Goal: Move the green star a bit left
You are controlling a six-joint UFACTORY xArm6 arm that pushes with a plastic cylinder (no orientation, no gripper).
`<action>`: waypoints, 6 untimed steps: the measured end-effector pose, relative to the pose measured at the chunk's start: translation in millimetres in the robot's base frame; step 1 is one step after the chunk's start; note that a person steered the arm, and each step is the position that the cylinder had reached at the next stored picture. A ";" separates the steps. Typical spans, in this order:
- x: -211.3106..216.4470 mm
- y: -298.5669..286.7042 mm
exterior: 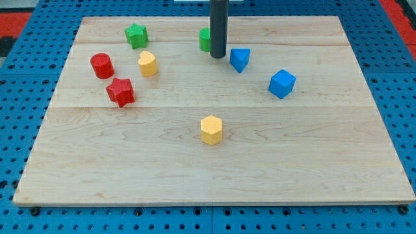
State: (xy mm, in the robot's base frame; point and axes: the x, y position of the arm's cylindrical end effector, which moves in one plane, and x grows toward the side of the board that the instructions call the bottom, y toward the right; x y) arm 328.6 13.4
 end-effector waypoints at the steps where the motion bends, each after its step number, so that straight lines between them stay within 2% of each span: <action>1: 4.2 -66.2; 2: -27.5 -114.0; 3: -50.7 -120.8; 5: -69.3 -138.6; 6: -31.5 -106.2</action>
